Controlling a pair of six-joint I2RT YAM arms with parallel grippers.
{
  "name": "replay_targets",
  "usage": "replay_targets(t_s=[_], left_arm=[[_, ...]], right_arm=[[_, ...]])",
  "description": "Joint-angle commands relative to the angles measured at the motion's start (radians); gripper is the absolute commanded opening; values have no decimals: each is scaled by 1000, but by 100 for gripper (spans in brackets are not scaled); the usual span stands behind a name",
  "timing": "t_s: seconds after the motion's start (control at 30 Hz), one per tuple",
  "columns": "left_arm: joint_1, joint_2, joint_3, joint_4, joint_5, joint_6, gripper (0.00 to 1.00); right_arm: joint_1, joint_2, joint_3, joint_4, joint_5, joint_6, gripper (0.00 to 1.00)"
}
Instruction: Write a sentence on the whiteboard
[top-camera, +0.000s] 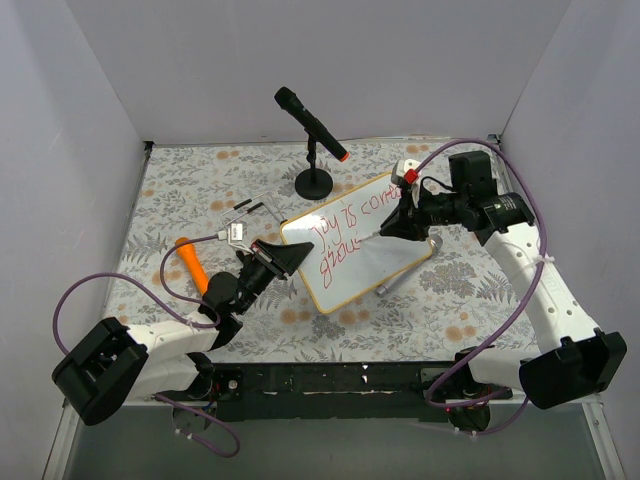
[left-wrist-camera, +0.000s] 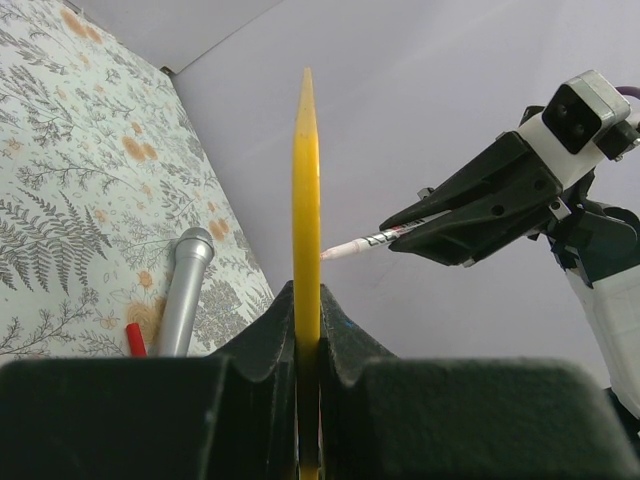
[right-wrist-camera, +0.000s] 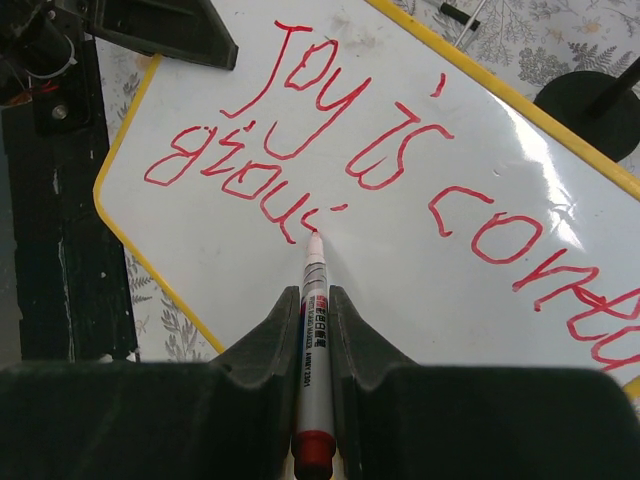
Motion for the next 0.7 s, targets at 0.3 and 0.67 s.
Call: replay_targets(t_s=[0.3,0.67], left_arm=[[2,-44,54,126,-9,-22,0],[2,-41,57,128,-12,-20,0]], right_arm=[[-34,-39,-12,-20,19,-26,1],[-26,-34,-23,-89,-16,-78,1]])
